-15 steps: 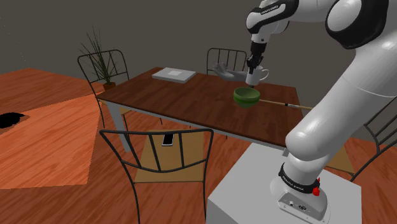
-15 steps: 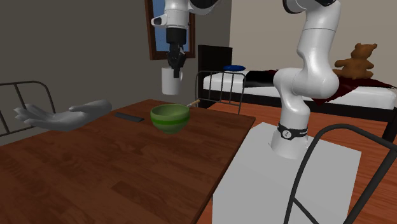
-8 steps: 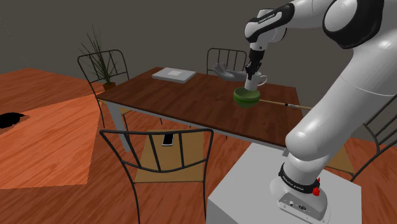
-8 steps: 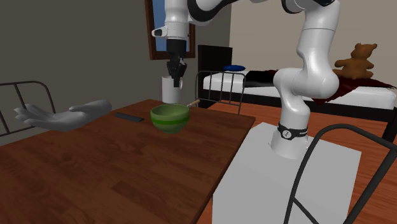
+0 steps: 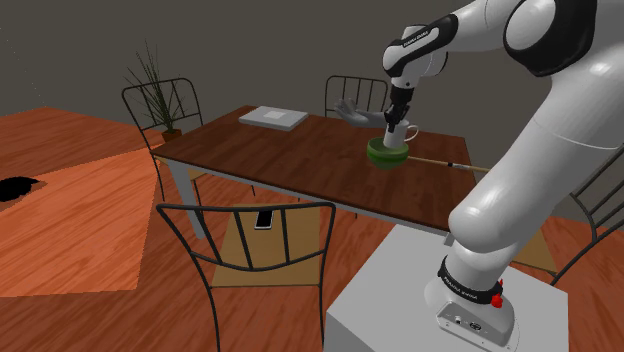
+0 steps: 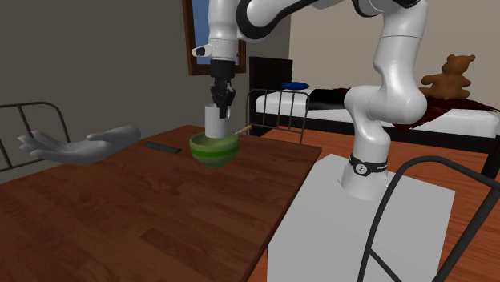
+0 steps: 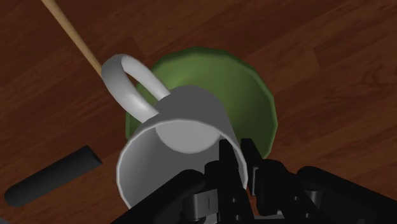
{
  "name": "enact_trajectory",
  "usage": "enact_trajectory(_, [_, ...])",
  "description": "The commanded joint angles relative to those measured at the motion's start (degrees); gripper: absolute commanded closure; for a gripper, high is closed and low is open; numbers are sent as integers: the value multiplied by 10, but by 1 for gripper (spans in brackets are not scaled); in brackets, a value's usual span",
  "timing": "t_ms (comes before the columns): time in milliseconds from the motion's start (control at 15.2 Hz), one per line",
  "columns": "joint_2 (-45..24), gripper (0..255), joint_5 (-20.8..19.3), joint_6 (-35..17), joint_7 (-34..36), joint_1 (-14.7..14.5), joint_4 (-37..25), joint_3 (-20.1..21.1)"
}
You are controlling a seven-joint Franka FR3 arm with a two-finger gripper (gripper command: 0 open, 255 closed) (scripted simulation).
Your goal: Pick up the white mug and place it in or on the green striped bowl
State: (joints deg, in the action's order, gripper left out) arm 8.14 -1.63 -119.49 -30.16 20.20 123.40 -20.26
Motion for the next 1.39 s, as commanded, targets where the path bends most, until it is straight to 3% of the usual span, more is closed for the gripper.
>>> enact_trajectory(0, [0, 255, 0, -1, 0, 0, 0, 0])
enact_trajectory(198, [0, 255, 0, -1, 0, 0, 0, 0])
enact_trajectory(264, [0, 0, 0, -1, 0, 0, 0, 0])
enact_trajectory(594, [0, 0, 0, -1, 0, 0, 0, 0])
enact_trajectory(858, [22, 0, -7, 72, 6, 0, -51, 4])
enact_trajectory(1320, [22, 0, -7, 72, 6, 0, -51, 4])
